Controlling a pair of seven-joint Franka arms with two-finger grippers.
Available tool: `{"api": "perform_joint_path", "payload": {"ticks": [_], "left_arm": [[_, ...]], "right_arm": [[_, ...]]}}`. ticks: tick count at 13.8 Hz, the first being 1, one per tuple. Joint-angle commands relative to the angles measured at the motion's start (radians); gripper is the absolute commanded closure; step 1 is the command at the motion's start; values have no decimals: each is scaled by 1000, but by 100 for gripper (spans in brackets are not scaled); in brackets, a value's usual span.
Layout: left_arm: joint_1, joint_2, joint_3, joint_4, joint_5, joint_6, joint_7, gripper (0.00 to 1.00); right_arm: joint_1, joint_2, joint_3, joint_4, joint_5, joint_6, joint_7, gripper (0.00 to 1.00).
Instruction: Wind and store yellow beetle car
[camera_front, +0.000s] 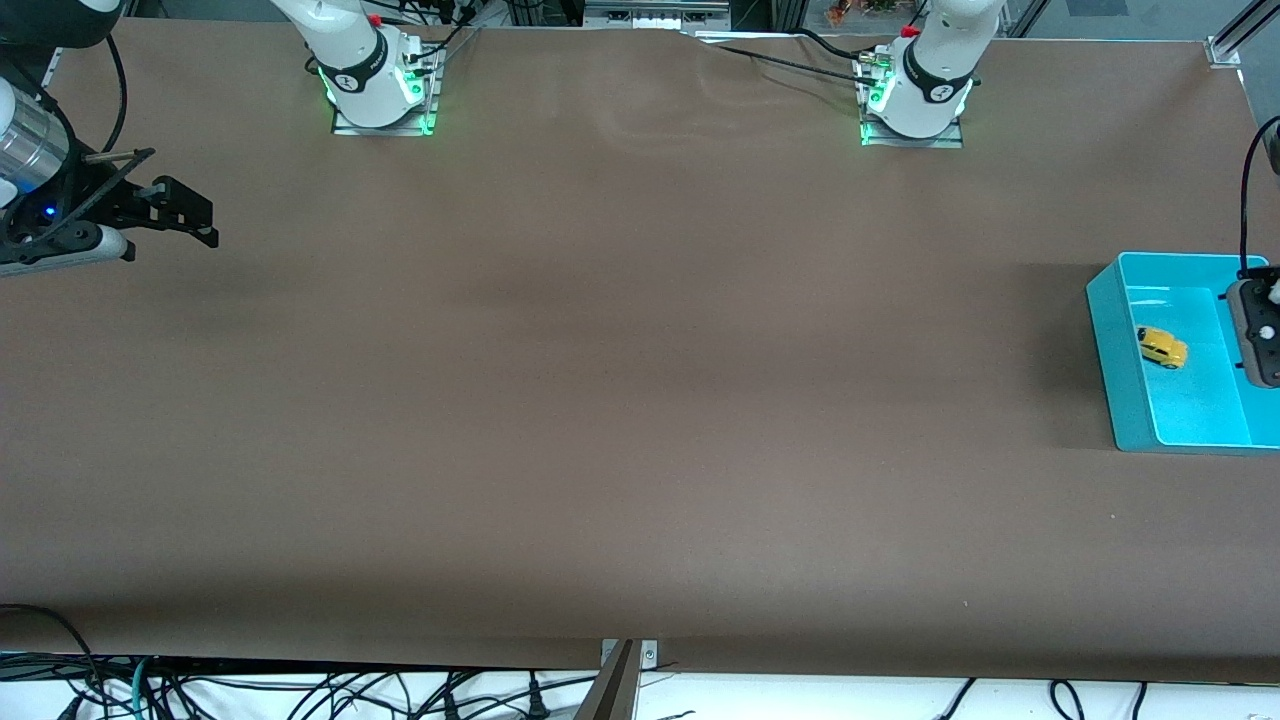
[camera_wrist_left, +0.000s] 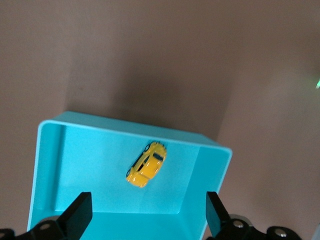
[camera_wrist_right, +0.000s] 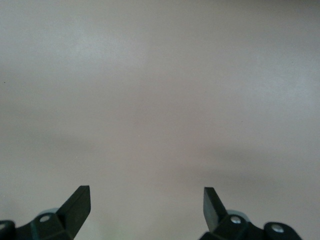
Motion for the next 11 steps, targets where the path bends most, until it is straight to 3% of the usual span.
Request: {"api": "perform_joint_path", "payload": {"ticks": [1, 6, 7, 9, 10, 11], "left_arm": [[-20, 22, -43, 73, -82, -91, -167, 0], [-37, -16, -236, 107, -121, -195, -698, 0], [-49, -69, -234, 94, -136, -184, -791, 0], [-142, -102, -193, 94, -173, -186, -1004, 0], [-223, -125, -128, 94, -202, -183, -1069, 0], [-315, -151, -12, 93, -255, -171, -1111, 0]], "right_arm": [[-2, 11, 3, 30, 7, -23, -18, 0], [-2, 12, 3, 28, 7, -21, -16, 0], [-2, 12, 3, 28, 7, -21, -17, 0], [-2, 12, 1, 30, 7, -21, -17, 0], [-2, 12, 3, 30, 7, -20, -18, 0], [-2, 12, 1, 28, 7, -20, -16, 0]]}}
